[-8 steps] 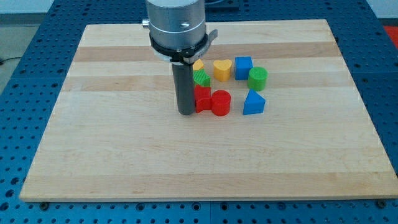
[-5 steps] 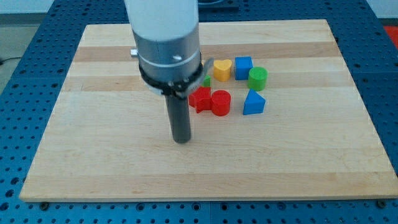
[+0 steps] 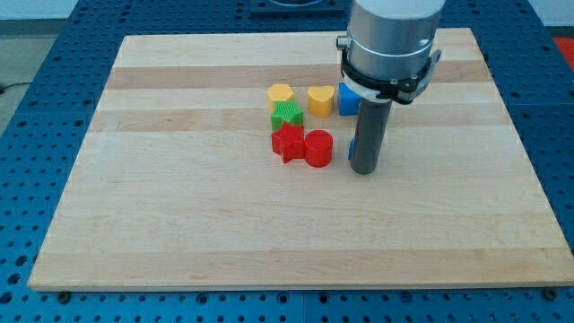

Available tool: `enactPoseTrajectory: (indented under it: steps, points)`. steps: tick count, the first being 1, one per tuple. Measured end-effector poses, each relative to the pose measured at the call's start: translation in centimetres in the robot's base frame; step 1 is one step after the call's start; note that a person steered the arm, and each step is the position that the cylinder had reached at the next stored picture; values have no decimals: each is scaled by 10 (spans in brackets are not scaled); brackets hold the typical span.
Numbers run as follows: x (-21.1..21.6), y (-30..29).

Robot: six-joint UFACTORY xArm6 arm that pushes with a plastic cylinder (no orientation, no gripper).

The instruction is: Slightly move the yellow heart to the left

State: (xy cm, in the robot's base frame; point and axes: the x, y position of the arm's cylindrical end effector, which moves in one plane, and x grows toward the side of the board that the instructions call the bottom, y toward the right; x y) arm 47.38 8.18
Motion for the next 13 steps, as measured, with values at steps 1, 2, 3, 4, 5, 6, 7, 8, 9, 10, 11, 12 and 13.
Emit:
enactPoseTrajectory:
  steps: [1,2,3,4,5,6,7,8,9,10,11,12,13]
  points:
    - [-1,0]
    - [8,4]
    - [12,73]
    - [12,93]
    - [14,130]
    - [27,93]
    - [27,37]
    - [19,35]
    - [19,35]
    - [15,-4]
    - [17,31]
    - [3,77]
    - [-26,79]
